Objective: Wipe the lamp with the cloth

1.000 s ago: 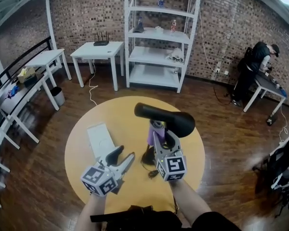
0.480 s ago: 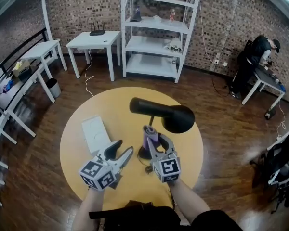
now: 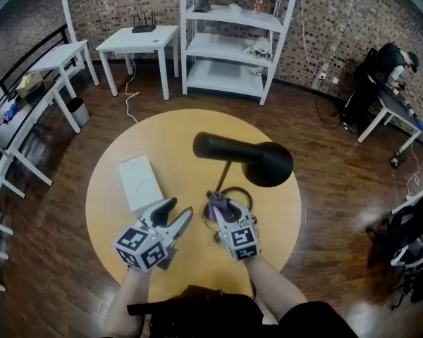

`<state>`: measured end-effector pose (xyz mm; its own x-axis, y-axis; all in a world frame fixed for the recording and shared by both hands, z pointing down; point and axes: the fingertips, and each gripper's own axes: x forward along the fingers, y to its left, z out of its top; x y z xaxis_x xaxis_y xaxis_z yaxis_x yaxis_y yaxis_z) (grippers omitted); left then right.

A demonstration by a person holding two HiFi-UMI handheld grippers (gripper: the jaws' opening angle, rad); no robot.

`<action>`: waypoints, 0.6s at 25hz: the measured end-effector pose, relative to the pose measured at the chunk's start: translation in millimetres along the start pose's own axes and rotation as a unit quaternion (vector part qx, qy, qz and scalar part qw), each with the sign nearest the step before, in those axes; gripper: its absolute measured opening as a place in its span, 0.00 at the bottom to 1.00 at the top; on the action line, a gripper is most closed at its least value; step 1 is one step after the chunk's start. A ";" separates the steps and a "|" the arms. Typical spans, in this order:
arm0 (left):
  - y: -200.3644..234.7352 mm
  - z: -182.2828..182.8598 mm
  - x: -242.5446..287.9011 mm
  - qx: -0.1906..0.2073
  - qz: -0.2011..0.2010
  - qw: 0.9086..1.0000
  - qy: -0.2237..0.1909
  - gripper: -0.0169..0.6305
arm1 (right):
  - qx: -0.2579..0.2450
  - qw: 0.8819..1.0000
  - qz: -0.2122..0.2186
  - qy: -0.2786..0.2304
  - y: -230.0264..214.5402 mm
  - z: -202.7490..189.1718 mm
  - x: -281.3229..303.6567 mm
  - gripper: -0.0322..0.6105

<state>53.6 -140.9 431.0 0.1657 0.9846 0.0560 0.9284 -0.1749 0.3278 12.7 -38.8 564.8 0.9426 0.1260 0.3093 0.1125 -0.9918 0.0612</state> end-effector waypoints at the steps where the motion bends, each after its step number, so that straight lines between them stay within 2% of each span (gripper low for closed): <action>1: 1.5 -3.2 -1.6 -0.002 0.003 1.000 0.003 0.36 | 0.003 1.000 0.004 0.013 2.4 -9.8 3.7 0.22; 7: 13.1 -14.1 -11.3 -0.010 0.028 0.999 0.015 0.36 | 0.003 0.995 0.024 0.093 7.4 -69.9 26.0 0.22; 11: 18.3 -20.8 -17.2 -0.002 0.040 0.999 0.032 0.36 | 0.019 0.985 0.036 0.168 8.3 -111.6 40.3 0.22; 15: 28.0 -19.8 -31.4 -0.005 0.060 0.998 0.031 0.36 | 0.014 0.975 0.042 0.218 13.5 -134.2 51.2 0.22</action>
<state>67.8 -176.6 457.1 0.2541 0.9551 0.1526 0.8999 -0.2913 0.3247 20.3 -42.7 708.8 0.7257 0.0367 0.6870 0.0549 -0.9985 -0.0047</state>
